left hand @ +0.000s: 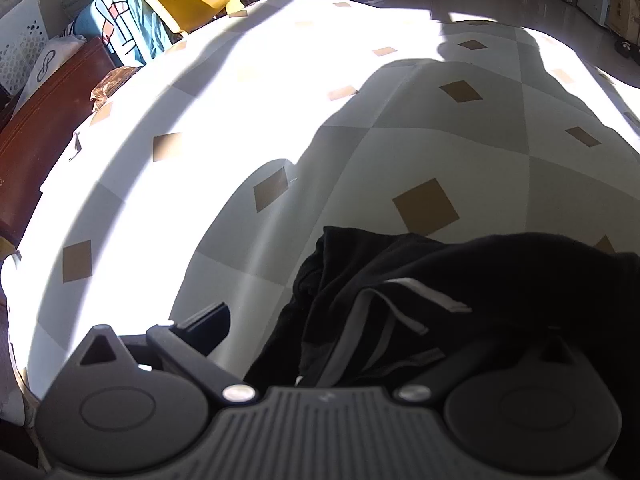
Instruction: Fold clothes
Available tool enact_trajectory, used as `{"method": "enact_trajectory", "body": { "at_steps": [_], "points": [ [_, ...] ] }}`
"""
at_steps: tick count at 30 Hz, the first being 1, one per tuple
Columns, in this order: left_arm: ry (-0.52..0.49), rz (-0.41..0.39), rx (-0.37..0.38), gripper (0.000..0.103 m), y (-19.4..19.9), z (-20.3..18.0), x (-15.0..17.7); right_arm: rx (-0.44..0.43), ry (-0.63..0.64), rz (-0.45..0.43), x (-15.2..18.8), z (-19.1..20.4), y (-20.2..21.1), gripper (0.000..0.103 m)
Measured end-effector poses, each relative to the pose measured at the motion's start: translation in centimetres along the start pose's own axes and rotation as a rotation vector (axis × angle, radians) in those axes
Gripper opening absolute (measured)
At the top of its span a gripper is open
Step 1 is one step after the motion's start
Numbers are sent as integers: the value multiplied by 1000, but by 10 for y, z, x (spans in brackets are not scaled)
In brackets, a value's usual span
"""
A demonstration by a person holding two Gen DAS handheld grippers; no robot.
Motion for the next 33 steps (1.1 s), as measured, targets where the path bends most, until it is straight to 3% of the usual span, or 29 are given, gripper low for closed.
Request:
{"method": "enact_trajectory", "body": {
  "at_steps": [4, 17, 21, 22, 24, 26, 33],
  "points": [
    [6, -1, -3, 103, -4, -4, 3, -11, 37, -16, 1, 8, -6, 41],
    [-35, -34, -24, 103, -6, -11, 1, -18, 167, -99, -14, 30, -24, 46],
    [-42, -35, -18, 103, -5, -14, -1, -15, 187, -150, -21, 35, -26, 43],
    [-40, -38, -15, 103, -5, -14, -2, -14, 192, -162, -23, 37, -26, 33],
    [-34, -52, -10, 103, -2, -14, -4, -12, 158, -166, -27, 35, -27, 24],
    [-24, -71, -6, 103, 1, -13, -7, -8, 110, -169, -32, 32, -28, 21],
    [58, -120, 21, 103, 11, -7, -15, -18, -132, -164, -47, 13, -36, 26]
  ]
}}
Point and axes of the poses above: each gripper's, at about its wrist camera, not at the fingertips, and y roughly against the way its jaws point, z to its left, x to its underside, the point moved 1 cm from there along -y, roughly the way its jaws point, and after that the axes turned 5 degrees about -z, right-handed, at the moved point
